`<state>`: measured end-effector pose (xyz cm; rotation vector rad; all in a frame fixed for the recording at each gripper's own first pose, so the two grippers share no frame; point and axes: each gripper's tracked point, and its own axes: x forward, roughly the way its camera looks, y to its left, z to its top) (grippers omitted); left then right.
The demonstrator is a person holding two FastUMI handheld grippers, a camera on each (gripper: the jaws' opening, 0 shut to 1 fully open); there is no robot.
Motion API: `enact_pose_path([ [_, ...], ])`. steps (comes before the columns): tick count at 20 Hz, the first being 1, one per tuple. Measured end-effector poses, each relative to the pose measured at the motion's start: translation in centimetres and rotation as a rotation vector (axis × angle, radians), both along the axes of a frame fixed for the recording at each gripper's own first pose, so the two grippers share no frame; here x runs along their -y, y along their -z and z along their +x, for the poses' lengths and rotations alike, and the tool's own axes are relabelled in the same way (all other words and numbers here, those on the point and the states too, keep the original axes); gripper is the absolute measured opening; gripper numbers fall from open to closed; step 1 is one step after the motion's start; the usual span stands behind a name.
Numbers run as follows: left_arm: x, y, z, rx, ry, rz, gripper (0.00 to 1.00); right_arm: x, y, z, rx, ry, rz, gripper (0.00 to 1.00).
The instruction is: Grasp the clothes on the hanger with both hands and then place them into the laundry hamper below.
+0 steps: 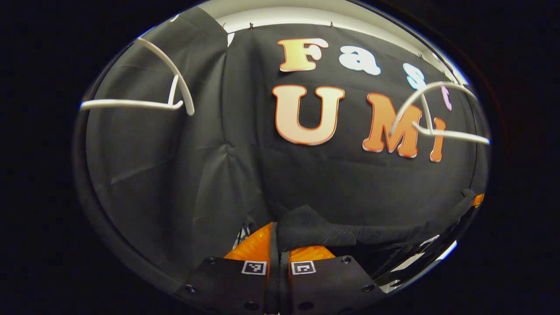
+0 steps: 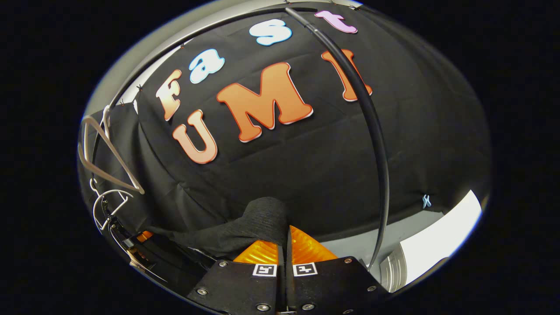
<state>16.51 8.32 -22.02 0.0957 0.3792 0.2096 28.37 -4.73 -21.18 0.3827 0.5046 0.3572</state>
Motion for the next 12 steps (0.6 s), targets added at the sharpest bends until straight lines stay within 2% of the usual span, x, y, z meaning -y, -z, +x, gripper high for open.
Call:
enact_pose_path([
  [6,1.5,6.8,-2.5,-0.132,0.024,-0.022,0.05,-2.6,6.5,-2.6,-0.099,-0.013,-0.035,0.00],
  [12,5.9,12.5,-4.7,-0.254,0.115,-0.051,0.07,-7.2,12.5,-5.7,-0.200,-0.059,-0.030,0.00],
])
